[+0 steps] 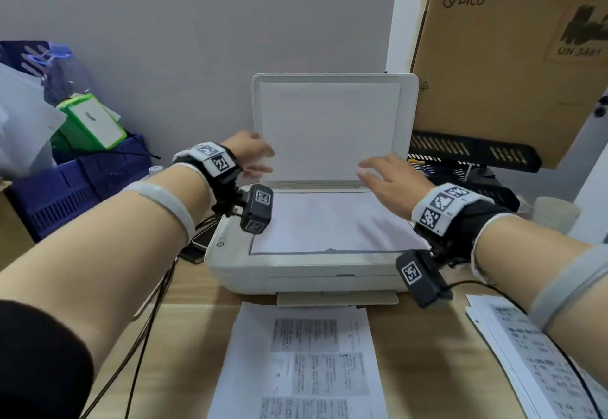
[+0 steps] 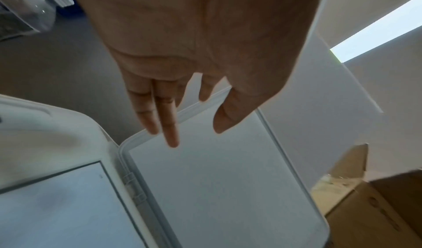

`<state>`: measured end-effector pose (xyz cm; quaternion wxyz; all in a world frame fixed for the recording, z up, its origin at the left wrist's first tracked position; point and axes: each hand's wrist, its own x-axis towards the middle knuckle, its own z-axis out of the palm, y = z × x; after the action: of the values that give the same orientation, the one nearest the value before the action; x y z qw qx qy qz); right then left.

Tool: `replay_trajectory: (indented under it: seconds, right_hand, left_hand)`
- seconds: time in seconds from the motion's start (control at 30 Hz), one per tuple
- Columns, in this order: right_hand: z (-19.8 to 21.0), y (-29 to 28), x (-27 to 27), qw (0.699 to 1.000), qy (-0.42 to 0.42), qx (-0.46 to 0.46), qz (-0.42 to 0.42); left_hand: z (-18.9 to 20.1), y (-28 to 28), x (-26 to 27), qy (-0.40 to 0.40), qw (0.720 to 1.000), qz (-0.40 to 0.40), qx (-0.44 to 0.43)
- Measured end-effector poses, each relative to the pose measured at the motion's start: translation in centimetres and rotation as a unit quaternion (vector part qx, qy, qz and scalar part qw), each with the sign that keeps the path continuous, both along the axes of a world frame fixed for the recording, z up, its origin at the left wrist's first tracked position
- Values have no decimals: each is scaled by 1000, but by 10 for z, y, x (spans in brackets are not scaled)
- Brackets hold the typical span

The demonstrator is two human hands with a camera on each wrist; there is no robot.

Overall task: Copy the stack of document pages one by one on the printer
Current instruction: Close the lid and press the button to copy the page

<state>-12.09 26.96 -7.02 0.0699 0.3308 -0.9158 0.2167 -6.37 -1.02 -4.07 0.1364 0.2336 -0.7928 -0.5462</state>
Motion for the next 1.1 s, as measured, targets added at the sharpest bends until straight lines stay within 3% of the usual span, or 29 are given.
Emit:
replay_trajectory:
  seconds: [0.23,0.3,0.43,0.57,0.67,0.73,0.93,1.0,1.1]
  right_hand:
    - [29,-30,-11,999,39,-13,0]
    - [31,-34,-10,997,71,-27,8]
    - [39,-39,1,972,223,-64,-25]
    - [47,-44,19,947,317,-41,-27]
    - [41,-47,31,965,260,22,18]
    - [31,-46,41,978,190,52,64]
    - [-8,-34,65,986,118,78,89]
    - [-20,-30,67,985,101,102,99]
    - [-37,-28,68,983,63,136,106]
  left_hand:
    - [15,-11,-39,118,988,34,90]
    - [14,-14,-39,125,988,48,72]
    - [10,-19,-20,99,994,36,-22]
    - [1,-14,16,89,996,-13,-17]
    - [-10,-8,46,59,996,-62,-22]
    - [-19,-8,61,9,993,-77,-89]
    - [-35,-7,101,-135,962,-14,-237]
    - [-40,-4,113,-182,957,-18,-227]
    - [-50,5,128,-209,970,-67,-106]
